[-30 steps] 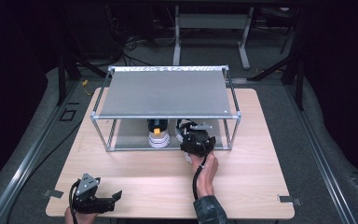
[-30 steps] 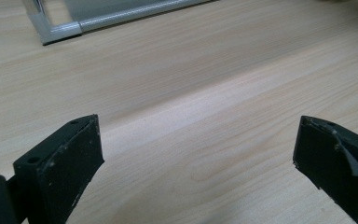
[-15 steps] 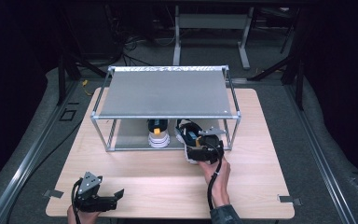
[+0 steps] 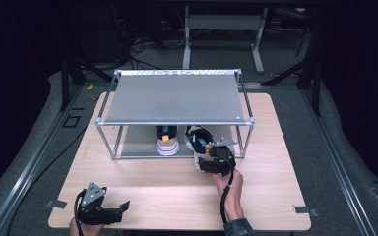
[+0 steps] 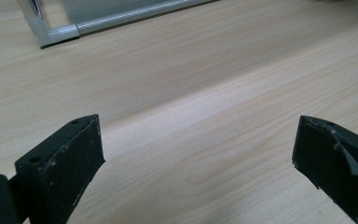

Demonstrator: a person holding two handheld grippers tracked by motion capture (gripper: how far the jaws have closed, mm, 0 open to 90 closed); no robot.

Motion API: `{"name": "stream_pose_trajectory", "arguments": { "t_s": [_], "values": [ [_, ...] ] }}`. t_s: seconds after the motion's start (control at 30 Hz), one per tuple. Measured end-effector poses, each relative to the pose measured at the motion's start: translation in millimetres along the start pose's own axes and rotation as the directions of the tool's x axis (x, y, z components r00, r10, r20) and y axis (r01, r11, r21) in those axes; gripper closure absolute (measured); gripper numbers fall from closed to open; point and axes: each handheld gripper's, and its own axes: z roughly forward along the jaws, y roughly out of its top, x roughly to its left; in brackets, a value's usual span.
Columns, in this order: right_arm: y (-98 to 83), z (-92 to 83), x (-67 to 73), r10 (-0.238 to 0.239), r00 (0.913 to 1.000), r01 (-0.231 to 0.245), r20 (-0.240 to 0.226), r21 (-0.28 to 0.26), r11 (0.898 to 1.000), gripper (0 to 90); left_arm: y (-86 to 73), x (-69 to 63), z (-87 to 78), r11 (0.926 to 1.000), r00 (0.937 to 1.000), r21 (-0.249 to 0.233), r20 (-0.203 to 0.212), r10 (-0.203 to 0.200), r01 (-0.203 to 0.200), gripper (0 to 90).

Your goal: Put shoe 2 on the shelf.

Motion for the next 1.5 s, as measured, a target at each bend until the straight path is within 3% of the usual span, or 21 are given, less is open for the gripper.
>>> {"name": "stream_pose_trajectory", "arguments": {
  "t_s": [0.13,0.2,0.33,0.4,0.53,0.57,0.73,0.83,0.93,1.1,1.27,1.33,1.5],
  "values": [
    [1.5,2.5,4.4,0.008,0.9999,-0.008,-0.01,-0.013,1.0,32.4,-0.1,-0.9,-0.7,0.9998,0.9999,-0.022,0.014,0.001,-0.001,1.7],
    [2.1,4.1,9.0,0.025,0.9995,-0.025,0.02,-0.021,0.999,32.6,-0.8,-1.2,-1.8,0.9997,0.9999,-0.023,0.014,0.001,-0.001,1.9],
    [3.8,8.6,15.6,0.057,0.9983,-0.056,0.012,-0.032,0.998,32.6,-3.2,-0.7,-1.8,0.9997,0.9998,-0.024,0.018,-0.001,0.001,2.1],
    [6.2,13.3,21.0,0.07,0.9964,-0.068,0.048,-0.039,0.997,32.7,-4.2,0.0,-2.3,0.9996,0.9998,-0.027,0.019,-0.005,0.006,2.1],
    [12.3,24.3,25.6,0.095,0.9938,-0.092,0.057,-0.058,0.994,33.0,-5.1,0.8,-2.4,0.9998,0.9998,-0.02,0.021,-0.004,0.004,2.1],
    [14.2,27.0,27.3,0.1,0.9914,-0.095,0.084,-0.059,0.994,32.7,-5.1,1.1,-2.4,0.9998,0.9998,-0.019,0.021,-0.003,0.004,2.1],
    [16.0,20.1,25.8,0.093,0.9947,-0.091,0.042,-0.057,0.994,24.0,-5.7,4.0,-5.7,0.9996,0.9999,-0.027,0.014,-0.007,0.007,2.1],
    [10.9,12.3,25.1,0.062,0.9975,-0.061,0.033,-0.037,0.997,27.0,-6.5,4.9,-7.3,0.9995,0.9999,-0.03,0.011,-0.007,0.008,2.1],
    [8.2,12.7,24.1,0.041,0.999,-0.041,-0.018,-0.012,0.999,38.4,-6.8,6.3,-6.5,0.9994,0.9998,-0.03,0.01,-0.014,0.015,2.1],
    [9.3,22.3,24.8,0.046,0.9989,-0.046,0.013,-0.012,0.999,48.2,-6.3,5.1,-6.8,0.9995,0.9999,-0.029,0.012,-0.008,0.008,2.1],
    [13.1,27.7,27.4,0.041,0.9984,-0.041,0.039,-0.021,0.999,48.4,-6.1,4.2,-7.0,0.9998,0.9999,-0.022,0.01,-0.002,0.002,2.1],
    [14.5,29.8,27.4,0.04,0.9966,-0.038,0.072,-0.023,0.999,48.8,-5.9,4.3,-7.8,0.9997,0.9999,-0.023,0.01,-0.001,0.001,2.1],
    [18.8,36.2,26.8,0.045,0.9969,-0.044,0.064,-0.025,0.999,52.3,-6.3,4.3,-8.0,0.9997,0.9999,-0.025,0.013,-0.006,0.007,2.2]
  ]
}}
